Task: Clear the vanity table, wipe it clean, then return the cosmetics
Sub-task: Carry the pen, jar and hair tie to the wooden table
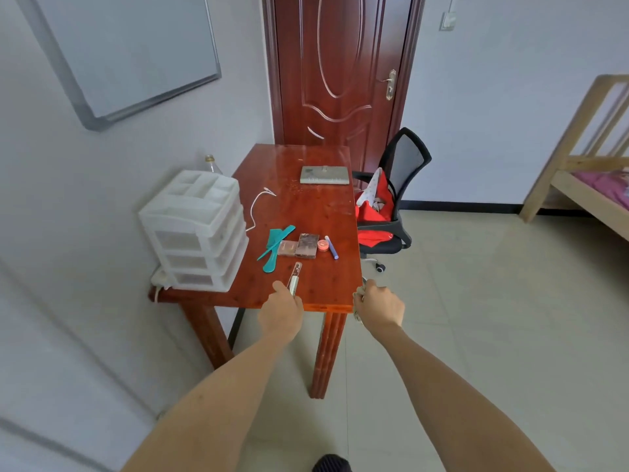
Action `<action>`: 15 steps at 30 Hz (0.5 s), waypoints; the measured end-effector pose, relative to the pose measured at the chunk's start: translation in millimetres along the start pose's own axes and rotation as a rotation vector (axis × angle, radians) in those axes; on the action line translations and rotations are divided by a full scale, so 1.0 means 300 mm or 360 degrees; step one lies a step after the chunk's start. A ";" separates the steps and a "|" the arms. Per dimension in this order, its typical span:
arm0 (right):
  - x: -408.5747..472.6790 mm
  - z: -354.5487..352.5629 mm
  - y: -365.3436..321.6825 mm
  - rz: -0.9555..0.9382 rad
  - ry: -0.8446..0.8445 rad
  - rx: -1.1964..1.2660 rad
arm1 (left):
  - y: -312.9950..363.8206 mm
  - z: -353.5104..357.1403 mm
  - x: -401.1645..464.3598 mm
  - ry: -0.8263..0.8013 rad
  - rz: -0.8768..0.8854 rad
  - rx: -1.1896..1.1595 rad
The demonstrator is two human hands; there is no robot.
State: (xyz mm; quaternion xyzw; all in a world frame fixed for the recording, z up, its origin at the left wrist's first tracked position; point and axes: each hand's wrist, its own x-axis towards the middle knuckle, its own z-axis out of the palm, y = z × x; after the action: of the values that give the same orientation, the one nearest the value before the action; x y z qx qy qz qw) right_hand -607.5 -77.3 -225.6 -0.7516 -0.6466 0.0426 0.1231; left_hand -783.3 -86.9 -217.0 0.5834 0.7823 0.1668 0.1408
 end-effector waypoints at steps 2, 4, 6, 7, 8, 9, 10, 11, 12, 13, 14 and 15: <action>0.111 0.039 -0.025 -0.0012 -0.0022 -0.0009 | 0.021 0.023 0.110 -0.0006 -0.0029 0.0022; 0.220 0.075 -0.055 -0.0010 -0.0061 -0.0005 | 0.031 0.044 0.212 -0.0040 -0.0080 0.0042; 0.317 0.111 -0.088 -0.0023 -0.0102 0.0022 | 0.037 0.066 0.302 -0.0096 -0.0146 0.0053; 0.361 0.128 -0.104 -0.0042 -0.0109 0.0029 | 0.038 0.078 0.345 -0.0111 -0.0176 0.0049; 0.403 0.147 -0.119 -0.0057 -0.0111 0.0027 | 0.036 0.092 0.387 -0.0125 -0.0199 0.0047; 0.441 0.162 -0.134 -0.0060 -0.0110 0.0021 | 0.031 0.103 0.424 -0.0144 -0.0219 0.0051; 0.472 0.179 -0.148 -0.0057 -0.0122 0.0012 | 0.021 0.116 0.457 -0.0172 -0.0232 0.0065; 0.497 0.196 -0.163 -0.0057 -0.0146 0.0004 | 0.010 0.129 0.488 -0.0207 -0.0242 0.0082; 0.521 0.223 -0.177 -0.0060 -0.0177 -0.0001 | -0.003 0.144 0.520 -0.0237 -0.0245 0.0101; 0.546 0.251 -0.190 -0.0057 -0.0199 0.0001 | -0.014 0.161 0.553 -0.0256 -0.0239 0.0121; 0.568 0.279 -0.202 -0.0047 -0.0220 0.0007 | -0.025 0.177 0.588 -0.0271 -0.0226 0.0143; 0.588 0.304 -0.215 -0.0029 -0.0239 0.0009 | -0.034 0.192 0.621 -0.0288 -0.0209 0.0162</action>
State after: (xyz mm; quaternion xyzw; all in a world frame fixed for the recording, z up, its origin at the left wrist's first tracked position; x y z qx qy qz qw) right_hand -661.8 116.6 -281.4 -0.7399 -0.6608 0.0996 0.0769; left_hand -820.4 94.8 -278.5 0.5498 0.8104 0.0638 0.1918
